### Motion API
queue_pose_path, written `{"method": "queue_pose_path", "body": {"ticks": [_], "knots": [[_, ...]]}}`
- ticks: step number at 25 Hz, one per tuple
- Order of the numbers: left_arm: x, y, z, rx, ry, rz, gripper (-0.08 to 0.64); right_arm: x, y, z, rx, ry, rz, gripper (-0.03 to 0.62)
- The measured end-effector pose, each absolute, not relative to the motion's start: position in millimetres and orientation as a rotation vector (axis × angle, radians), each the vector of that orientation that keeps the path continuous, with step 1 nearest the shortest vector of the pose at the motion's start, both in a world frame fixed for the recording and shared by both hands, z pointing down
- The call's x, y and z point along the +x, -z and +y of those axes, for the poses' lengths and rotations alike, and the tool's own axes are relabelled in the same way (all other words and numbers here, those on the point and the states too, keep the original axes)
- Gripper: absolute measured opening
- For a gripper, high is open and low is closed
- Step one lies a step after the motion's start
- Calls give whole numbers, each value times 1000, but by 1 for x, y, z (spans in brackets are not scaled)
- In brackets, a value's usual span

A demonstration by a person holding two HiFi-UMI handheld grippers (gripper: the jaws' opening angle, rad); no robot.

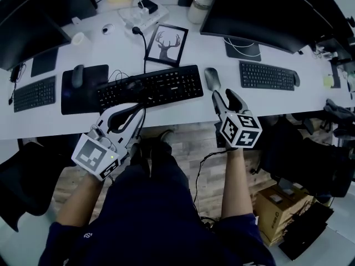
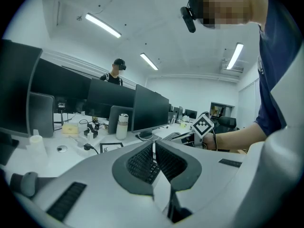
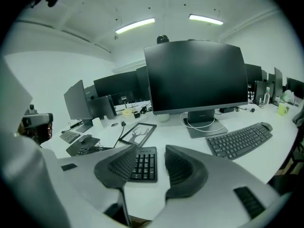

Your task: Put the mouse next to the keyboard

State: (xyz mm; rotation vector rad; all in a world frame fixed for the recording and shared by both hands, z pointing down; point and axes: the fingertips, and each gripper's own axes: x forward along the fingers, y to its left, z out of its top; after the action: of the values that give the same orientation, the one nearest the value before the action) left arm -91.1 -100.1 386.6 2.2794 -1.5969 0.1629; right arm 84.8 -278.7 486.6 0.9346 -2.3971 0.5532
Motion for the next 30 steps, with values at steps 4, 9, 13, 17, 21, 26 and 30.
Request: {"method": "queue_pose_path", "body": {"ticks": [4,9,13,17,21,26,30], "knots": [[-91,-378,-90,2306,-157,-1595,43,79,-465,-261,932,-508,-2431,178],[-92,-368,-80,2327,-149,-1598,43,68,-443,-239,926,-407,-2451,150],[-94,-361,-75,2343,-142,-1598,43,57,-427,-224,910,-358,-2476,135],[-95,-353,-72,2357,-134,-1601,43,48,-411,-210,891,-312,-2505,118],[-97,-350,-70,2367,-129,-1600,43,42,-397,-196,878,-298,-2532,95],[-100,-345,-69,2382,-122,-1594,43,33,-382,-181,862,-300,-2569,61],[-102,-343,-70,2390,-123,-1590,43,25,-375,-173,850,-308,-2595,52]]}}
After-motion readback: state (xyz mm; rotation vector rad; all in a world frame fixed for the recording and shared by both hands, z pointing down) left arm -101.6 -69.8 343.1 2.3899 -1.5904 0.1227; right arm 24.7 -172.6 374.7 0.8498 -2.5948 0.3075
